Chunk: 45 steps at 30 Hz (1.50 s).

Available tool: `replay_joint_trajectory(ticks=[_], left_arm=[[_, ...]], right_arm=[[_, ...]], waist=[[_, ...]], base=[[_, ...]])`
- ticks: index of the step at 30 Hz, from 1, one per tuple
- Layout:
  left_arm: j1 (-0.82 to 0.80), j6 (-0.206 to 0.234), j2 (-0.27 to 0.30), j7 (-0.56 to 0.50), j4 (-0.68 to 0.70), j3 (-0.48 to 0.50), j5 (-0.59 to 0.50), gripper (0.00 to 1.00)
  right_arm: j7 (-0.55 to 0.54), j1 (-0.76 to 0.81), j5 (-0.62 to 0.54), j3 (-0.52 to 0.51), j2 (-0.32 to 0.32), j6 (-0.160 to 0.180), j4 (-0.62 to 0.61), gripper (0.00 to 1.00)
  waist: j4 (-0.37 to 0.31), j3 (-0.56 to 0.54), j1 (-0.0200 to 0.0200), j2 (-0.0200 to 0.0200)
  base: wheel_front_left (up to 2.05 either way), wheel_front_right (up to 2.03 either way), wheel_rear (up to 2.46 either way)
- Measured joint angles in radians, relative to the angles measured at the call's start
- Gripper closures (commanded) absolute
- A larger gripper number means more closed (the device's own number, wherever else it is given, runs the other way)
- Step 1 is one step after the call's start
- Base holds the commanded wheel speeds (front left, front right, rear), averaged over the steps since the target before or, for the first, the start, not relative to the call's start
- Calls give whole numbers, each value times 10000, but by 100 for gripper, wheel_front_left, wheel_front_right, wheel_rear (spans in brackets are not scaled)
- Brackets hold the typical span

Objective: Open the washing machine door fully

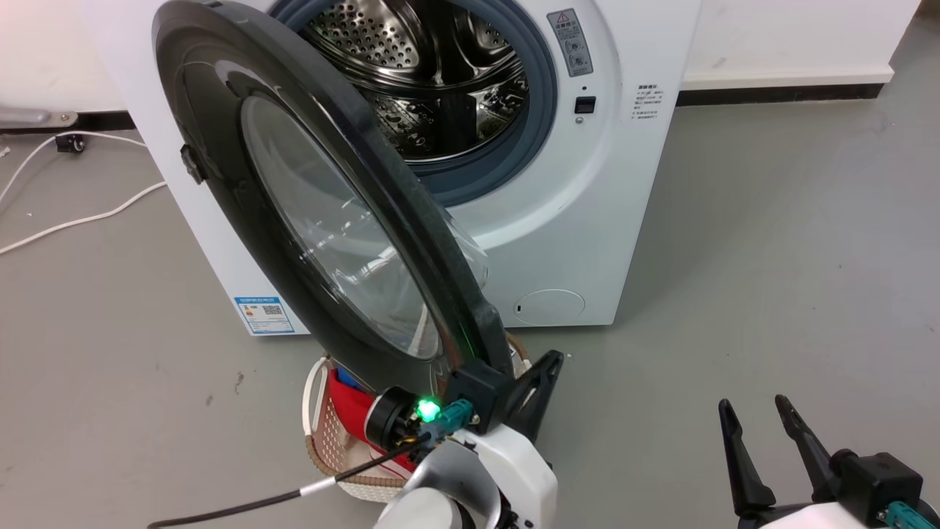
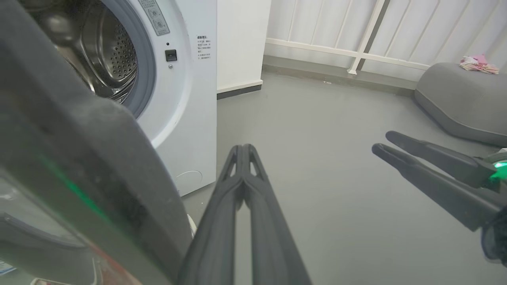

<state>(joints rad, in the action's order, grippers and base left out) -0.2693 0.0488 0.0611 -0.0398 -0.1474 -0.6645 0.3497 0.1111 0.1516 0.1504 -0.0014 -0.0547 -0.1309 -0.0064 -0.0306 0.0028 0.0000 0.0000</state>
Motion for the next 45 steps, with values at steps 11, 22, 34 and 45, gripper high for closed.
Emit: replay_joint_trajectory(ticks=[11, 22, 34, 45], left_arm=[[-411, 297, -84, 713, -1200, 257, 192, 100], [-39, 614, -102, 1049, -976, 282, 407, 100], [679, 936, 395, 911, 104, 48, 184, 100], [1275, 1549, 725, 953, 1093, 240, 153, 100]], right_arm=[[29, -128, 44, 98, 10, 0, 219, 0], [71, -126, 75, -63, 13, 0, 263, 0], [23, -117, 73, -290, 19, 0, 236, 0], [15, -83, 165, -263, 21, 0, 138, 0]], waist=[[-46, 98, 0, 0], [314, 29, 0, 0], [1000, 22, 0, 0], [1977, 70, 0, 0]], base=[[0, 0, 0], [0, 0, 0], [0, 0, 0], [0, 0, 0]])
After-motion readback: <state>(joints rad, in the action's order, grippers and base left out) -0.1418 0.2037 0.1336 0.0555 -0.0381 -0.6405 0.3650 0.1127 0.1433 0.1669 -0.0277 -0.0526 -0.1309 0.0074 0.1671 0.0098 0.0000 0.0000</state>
